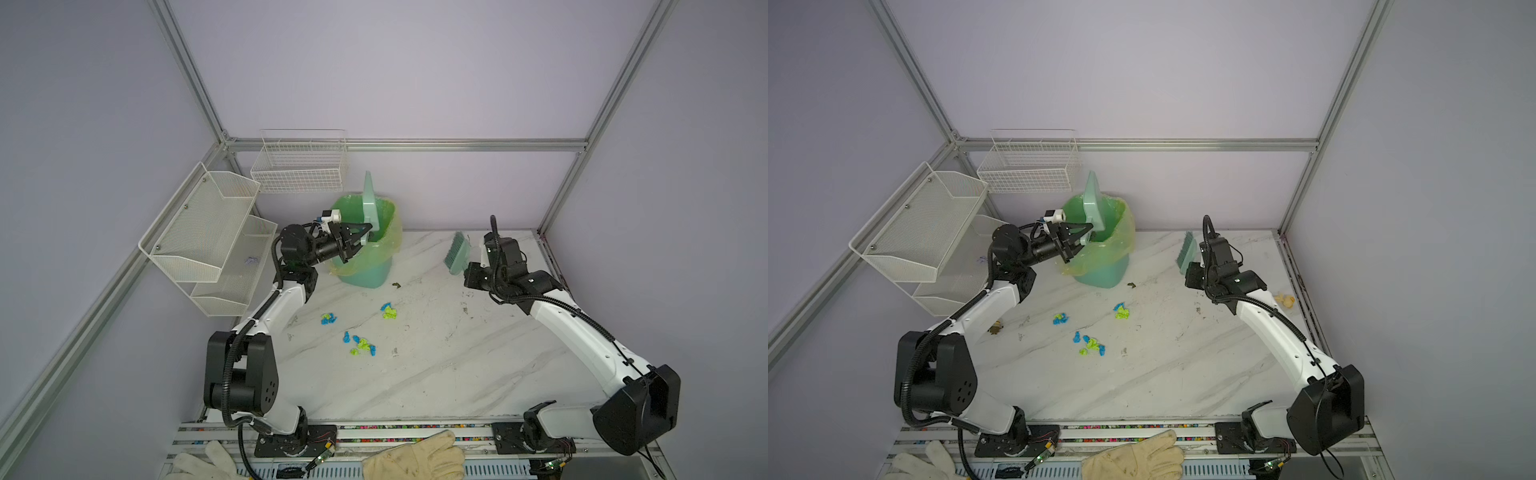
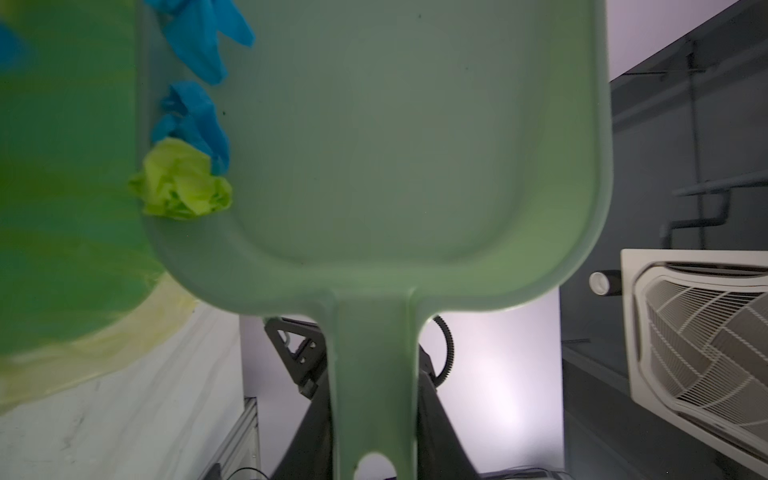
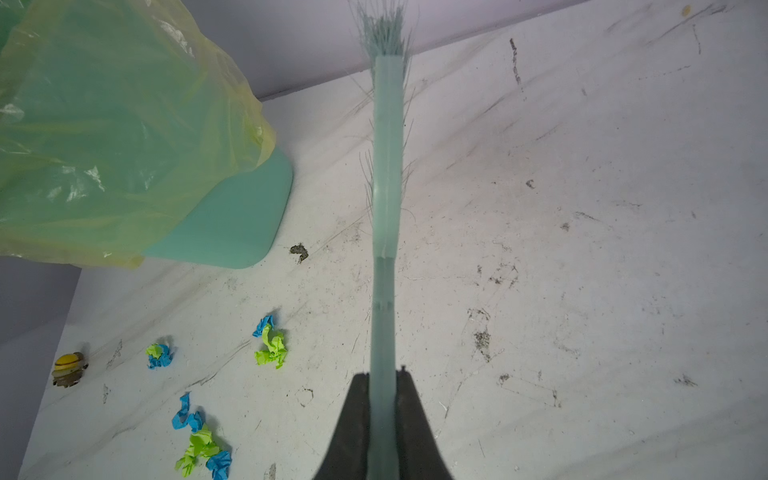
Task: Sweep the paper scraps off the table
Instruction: 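Lower the emptied dustpan back toward the scraps while the right gripper holds the brush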
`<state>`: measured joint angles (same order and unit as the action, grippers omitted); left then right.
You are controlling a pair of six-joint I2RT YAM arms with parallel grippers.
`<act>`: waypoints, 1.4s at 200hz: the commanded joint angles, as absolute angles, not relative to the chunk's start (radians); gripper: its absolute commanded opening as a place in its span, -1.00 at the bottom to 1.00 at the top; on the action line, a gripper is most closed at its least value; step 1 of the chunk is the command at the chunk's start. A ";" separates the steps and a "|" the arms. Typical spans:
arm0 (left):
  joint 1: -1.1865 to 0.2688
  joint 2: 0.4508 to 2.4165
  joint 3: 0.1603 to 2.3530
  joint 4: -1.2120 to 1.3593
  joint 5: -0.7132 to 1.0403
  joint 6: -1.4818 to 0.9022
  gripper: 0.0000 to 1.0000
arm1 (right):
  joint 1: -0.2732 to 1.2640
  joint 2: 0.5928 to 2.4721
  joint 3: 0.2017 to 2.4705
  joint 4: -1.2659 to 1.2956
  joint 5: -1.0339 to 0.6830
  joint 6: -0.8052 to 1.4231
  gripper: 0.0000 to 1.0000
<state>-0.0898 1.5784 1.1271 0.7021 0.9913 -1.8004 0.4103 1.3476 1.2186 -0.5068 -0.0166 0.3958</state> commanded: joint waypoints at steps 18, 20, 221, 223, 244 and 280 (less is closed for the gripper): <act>-0.083 1.620 1.042 1.137 0.976 -2.102 -1.00 | 0.407 1.319 1.219 -0.491 -0.009 0.399 -1.00; -0.084 1.622 1.039 1.143 0.973 -2.106 -1.00 | 0.408 1.319 1.219 -0.491 -0.010 0.399 -1.00; -0.108 1.265 1.067 0.327 0.977 -1.500 -1.00 | 0.408 1.270 1.193 -0.463 -0.136 0.466 -1.00; -0.109 1.258 1.070 0.297 0.975 -1.481 -1.00 | 0.408 1.270 1.192 -0.462 -0.138 0.471 -1.00; -0.134 1.190 1.091 0.042 0.929 -1.293 -1.00 | 0.408 1.269 1.178 -0.441 -0.170 0.512 -1.00; -0.216 1.065 1.106 -0.311 0.760 -1.042 -1.00 | 0.408 1.267 1.173 -0.420 -0.239 0.545 -1.00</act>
<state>-0.1680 1.1431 1.0439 0.0360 0.8894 -1.3251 0.4103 1.2881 1.1812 -0.4789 -0.1772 0.4957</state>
